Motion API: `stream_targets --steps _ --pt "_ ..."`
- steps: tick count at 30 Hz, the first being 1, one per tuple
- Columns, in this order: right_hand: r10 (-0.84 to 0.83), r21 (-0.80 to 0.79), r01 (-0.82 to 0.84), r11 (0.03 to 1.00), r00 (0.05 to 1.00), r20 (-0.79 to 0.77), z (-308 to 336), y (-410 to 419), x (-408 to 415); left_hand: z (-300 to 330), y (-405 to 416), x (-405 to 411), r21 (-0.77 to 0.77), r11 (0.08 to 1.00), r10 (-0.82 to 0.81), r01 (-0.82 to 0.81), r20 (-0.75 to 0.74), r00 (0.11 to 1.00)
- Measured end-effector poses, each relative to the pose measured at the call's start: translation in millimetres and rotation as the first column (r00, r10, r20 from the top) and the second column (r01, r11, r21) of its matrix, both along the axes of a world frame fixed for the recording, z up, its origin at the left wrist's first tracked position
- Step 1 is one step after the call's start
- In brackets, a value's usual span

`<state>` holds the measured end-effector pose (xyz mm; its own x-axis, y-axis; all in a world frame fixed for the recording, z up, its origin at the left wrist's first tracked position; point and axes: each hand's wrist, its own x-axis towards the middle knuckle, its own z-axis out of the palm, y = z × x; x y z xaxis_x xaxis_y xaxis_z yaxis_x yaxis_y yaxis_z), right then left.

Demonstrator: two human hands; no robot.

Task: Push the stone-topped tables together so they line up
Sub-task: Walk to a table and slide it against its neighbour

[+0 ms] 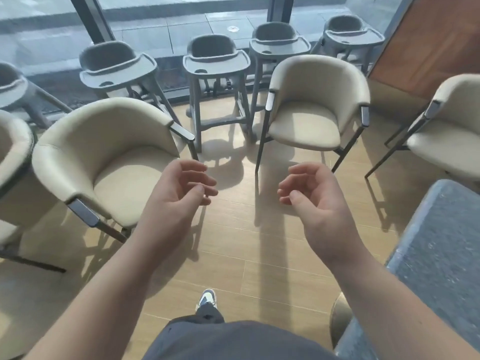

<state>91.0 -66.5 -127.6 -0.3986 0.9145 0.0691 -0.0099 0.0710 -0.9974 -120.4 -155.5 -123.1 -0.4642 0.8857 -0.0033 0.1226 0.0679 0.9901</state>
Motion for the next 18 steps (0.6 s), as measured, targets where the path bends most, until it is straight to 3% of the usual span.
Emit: stream_targets --steps 4,8,18 --pt "-0.09 0.001 0.09 0.996 0.996 0.002 3 42 -46 4 68 -52 0.001 0.995 -0.103 0.103 0.019 0.994" --pt "-0.227 0.008 0.227 0.974 0.973 0.049 5 77 -47 -1 139 -53 -0.014 0.975 -0.22 0.223 0.097 0.971" --pt "-0.597 0.038 0.596 0.802 0.801 0.049 -9 220 69 -4 359 51 -0.022 0.85 -0.523 0.526 0.068 0.849"
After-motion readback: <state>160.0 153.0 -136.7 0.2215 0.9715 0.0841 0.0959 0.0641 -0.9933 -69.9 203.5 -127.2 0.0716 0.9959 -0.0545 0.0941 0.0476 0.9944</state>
